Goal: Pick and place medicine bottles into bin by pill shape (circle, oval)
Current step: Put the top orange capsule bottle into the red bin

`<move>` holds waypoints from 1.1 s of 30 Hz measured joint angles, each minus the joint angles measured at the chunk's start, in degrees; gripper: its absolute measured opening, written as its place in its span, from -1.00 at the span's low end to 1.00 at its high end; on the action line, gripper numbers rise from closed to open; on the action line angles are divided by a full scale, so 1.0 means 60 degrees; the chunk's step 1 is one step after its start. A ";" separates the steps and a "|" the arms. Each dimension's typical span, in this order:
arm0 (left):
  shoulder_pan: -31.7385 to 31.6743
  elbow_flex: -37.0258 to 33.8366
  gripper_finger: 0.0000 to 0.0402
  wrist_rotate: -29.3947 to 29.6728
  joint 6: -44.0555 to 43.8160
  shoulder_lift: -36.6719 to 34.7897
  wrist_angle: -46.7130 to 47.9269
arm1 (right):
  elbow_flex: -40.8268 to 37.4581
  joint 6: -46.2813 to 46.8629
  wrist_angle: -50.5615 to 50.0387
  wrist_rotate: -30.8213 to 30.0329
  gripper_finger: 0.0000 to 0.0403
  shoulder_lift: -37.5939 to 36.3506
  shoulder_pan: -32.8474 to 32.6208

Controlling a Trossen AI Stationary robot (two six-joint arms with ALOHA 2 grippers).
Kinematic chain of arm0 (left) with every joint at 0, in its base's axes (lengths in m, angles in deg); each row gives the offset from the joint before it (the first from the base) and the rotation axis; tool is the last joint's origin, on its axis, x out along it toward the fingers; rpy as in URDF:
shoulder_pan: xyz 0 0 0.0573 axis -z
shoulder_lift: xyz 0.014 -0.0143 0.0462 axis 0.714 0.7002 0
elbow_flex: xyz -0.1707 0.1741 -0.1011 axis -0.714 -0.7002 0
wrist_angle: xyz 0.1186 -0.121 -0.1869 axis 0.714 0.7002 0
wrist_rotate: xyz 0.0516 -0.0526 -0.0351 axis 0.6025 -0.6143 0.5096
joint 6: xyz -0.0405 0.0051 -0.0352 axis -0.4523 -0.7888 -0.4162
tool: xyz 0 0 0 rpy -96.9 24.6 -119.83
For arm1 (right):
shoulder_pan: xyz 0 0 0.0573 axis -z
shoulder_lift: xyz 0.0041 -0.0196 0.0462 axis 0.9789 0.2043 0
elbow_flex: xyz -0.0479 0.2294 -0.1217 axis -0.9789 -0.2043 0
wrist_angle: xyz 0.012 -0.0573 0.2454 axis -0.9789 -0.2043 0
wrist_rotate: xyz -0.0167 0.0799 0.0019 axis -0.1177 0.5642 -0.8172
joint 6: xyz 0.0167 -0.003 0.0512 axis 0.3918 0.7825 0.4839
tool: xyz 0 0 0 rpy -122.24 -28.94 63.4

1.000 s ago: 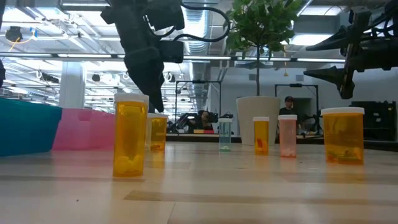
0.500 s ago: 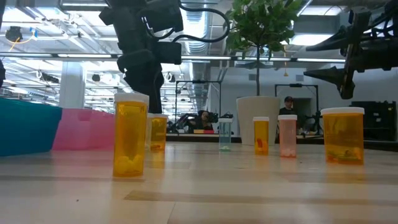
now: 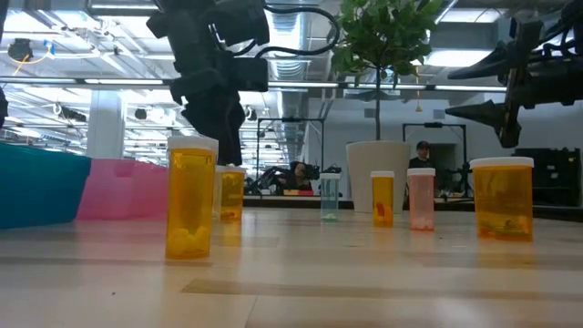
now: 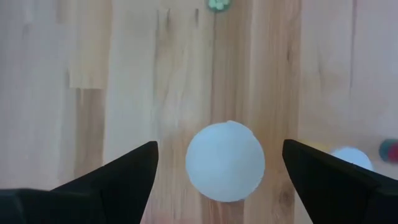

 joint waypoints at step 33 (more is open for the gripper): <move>0.0055 0.0011 -0.03 0.0072 -0.0041 0.0659 0.0051 | 0.0011 0.0078 -0.0209 0.0011 0.37 -0.0004 0.0000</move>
